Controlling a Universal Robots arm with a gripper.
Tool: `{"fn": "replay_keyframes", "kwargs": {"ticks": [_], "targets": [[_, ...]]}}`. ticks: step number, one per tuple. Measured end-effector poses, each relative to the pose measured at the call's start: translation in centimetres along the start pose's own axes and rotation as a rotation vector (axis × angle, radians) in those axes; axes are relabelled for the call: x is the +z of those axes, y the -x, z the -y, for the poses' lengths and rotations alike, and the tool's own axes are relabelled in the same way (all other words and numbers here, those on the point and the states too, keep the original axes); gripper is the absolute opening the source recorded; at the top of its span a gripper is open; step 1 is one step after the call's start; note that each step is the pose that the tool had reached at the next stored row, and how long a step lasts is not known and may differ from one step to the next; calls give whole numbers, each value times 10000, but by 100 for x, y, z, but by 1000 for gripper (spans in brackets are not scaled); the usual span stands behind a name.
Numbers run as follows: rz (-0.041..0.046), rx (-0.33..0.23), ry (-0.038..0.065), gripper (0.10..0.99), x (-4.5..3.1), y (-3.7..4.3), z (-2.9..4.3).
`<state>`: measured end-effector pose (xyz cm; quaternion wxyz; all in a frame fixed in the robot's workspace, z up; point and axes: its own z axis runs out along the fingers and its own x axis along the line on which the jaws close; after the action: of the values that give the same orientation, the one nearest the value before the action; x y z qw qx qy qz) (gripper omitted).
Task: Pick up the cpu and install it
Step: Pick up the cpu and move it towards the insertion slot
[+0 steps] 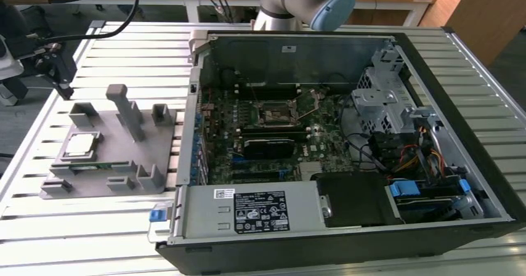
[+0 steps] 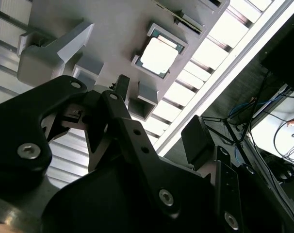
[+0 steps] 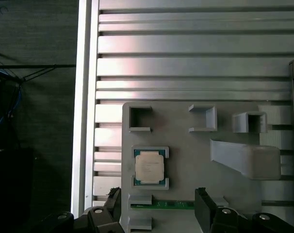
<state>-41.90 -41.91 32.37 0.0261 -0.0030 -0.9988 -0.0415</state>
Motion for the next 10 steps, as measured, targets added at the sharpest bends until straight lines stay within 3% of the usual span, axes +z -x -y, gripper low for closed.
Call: {"fn": "replay_keyframes", "kwargs": {"ticks": [10], "targets": [[-20,2,0,706,25,1,2]]}}
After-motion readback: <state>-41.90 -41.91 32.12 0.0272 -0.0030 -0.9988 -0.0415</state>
